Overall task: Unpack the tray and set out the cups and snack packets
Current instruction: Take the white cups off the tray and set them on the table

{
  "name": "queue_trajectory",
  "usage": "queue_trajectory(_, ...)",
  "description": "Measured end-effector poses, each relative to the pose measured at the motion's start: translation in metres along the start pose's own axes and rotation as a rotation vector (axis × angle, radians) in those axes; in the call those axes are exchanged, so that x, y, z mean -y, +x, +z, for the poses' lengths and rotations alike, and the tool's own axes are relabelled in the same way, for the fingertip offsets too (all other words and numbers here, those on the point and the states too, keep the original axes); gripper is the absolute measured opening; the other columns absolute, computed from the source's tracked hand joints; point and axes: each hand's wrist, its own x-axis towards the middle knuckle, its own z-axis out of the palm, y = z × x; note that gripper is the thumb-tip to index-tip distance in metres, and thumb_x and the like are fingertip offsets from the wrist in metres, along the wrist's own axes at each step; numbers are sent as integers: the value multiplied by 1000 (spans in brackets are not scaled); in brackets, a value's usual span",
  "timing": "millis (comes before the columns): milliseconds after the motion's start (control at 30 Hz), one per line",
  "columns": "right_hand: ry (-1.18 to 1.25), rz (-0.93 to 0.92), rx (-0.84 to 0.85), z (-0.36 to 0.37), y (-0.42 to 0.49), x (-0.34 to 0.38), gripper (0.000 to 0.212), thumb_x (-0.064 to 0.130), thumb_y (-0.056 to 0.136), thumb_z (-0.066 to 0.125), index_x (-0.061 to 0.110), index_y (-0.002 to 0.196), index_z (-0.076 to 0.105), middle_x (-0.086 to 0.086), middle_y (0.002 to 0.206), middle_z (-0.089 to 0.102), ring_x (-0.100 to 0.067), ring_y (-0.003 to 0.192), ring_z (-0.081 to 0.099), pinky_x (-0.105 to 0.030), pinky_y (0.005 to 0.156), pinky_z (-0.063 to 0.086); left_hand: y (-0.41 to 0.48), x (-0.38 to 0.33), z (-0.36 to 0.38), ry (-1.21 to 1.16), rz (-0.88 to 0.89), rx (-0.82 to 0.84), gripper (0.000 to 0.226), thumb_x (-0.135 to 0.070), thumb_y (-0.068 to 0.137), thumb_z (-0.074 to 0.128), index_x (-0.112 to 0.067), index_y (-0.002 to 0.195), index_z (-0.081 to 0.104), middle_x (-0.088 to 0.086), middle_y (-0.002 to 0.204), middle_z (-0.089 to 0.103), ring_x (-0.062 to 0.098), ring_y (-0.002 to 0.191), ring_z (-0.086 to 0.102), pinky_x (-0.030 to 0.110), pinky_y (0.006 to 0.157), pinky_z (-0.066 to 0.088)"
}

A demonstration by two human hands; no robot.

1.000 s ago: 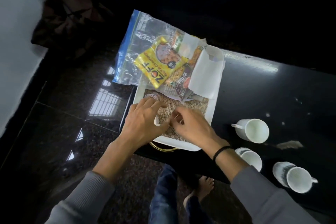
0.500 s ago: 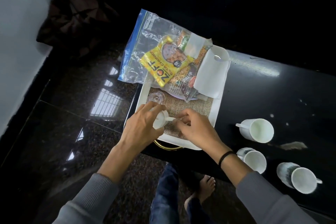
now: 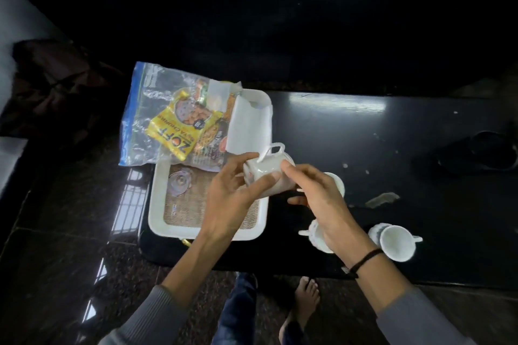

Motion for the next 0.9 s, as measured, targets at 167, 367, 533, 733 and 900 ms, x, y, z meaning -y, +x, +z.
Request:
queue_trajectory(167, 131, -102, -28, -62, -15, 8, 42, 52, 80, 76, 38, 120, 69, 10, 122, 73, -16, 114, 70, -43, 97, 55, -10, -12, 69, -234, -151, 167, 31, -26, 87, 78, -9, 113, 72, 12, 107, 77, 24, 97, 76, 35, 73, 63)
queue_trajectory(367, 120, -182, 17, -130, -32, 7, 51, 33, 75, 85, 36, 124, 68, 8, 121, 73, -16, 113, 70, -34, 83, 60, -16, -16, 134, -175, -234, 293, 39, -44, 96, 64, -11, 113, 75, 18, 112, 73, 34, 102, 74, 37, 70, 62)
queue_trajectory(533, 6, -159, -76, -173, -40, 0, 55, 34, 67, 92, 25, 117, 70, 7, 113, 77, -10, 106, 73, -19, 76, 58, -19, -11, 171, -105, -269, 321, 40, -53, 98, 56, -21, 101, 80, 5, 86, 79, 22, 80, 79, 32, 61, 62)
queue_trajectory(733, -93, -84, -331, -200, -34, -10, 62, 52, 56, 93, 25, 107, 69, 5, 102, 77, -8, 83, 77, -22, 63, 61, -7, 0, 187, 242, -118, 274, 29, -41, 104, 50, -23, 107, 72, 0, 96, 78, 19, 77, 77, 31, 61, 62)
queue_trajectory(900, -180, 33, -467, -210, -22, -15, 54, 50, 61, 87, 25, 100, 60, 3, 106, 69, -4, 67, 77, -25, 62, 63, 13, -1, 176, 326, -38, 201, 18, -22, 100, 57, -21, 100, 76, -6, 90, 78, 15, 74, 75, 24, 57, 59)
